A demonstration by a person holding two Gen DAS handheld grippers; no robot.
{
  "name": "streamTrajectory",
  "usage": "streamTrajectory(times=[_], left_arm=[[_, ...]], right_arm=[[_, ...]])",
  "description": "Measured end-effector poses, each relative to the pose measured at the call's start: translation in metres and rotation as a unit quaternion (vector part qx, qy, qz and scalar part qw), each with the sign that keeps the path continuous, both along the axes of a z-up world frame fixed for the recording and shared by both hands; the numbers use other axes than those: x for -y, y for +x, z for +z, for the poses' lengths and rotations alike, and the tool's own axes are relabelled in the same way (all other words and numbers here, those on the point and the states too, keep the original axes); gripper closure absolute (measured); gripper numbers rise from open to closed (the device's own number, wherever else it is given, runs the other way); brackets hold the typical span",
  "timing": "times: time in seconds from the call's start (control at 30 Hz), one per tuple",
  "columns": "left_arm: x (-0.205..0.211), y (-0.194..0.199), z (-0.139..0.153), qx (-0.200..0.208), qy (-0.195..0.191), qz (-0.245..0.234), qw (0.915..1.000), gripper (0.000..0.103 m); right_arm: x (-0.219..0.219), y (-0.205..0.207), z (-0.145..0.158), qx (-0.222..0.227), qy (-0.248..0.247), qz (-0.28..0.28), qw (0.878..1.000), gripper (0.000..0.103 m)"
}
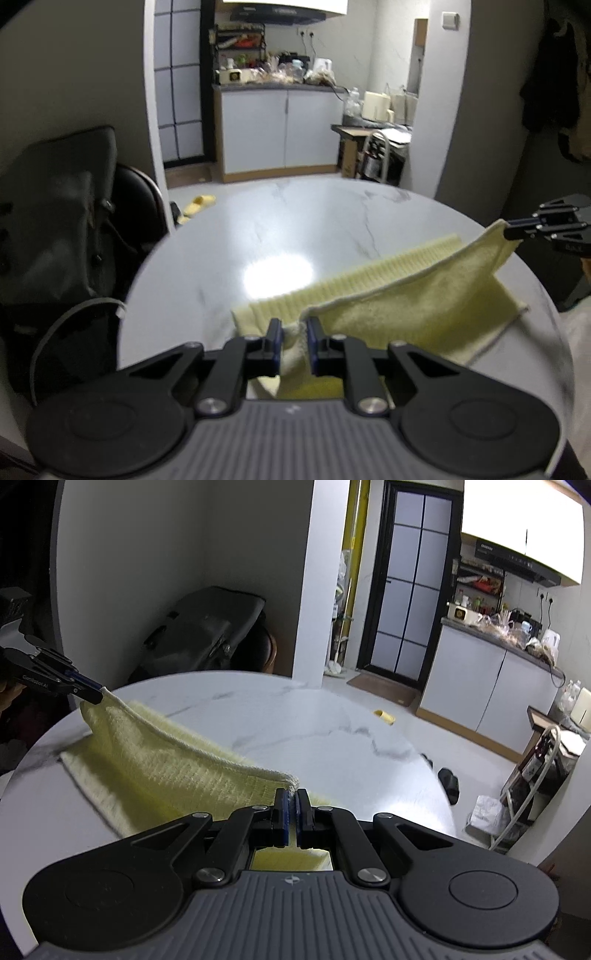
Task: Fold towel
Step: 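Lower the folded hem onto the towel's opposite edge with both grippers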
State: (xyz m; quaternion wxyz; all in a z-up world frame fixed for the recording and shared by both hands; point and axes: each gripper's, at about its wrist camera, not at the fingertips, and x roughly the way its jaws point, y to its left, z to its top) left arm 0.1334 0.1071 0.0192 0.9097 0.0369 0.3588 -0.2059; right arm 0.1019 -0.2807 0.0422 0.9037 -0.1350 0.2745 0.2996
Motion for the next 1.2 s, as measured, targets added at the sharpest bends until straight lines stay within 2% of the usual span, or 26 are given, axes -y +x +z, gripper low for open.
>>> streamTrajectory(times=[0.5,1.2], left_arm=[[-0.009,-0.029,-0.025,-0.037,-0.006,-0.007,0.9993,0.083],[-0.013,-0.043,-0.028,-0.055,0.018,-0.010,0.9983,0.080]], right_arm=[[0.017,-0.027,-0.026,-0.037,0.006,-0.005,0.999,0.098],[0.038,-0.046,-0.037,-0.058,-0.003,-0.029,0.998,0.096]])
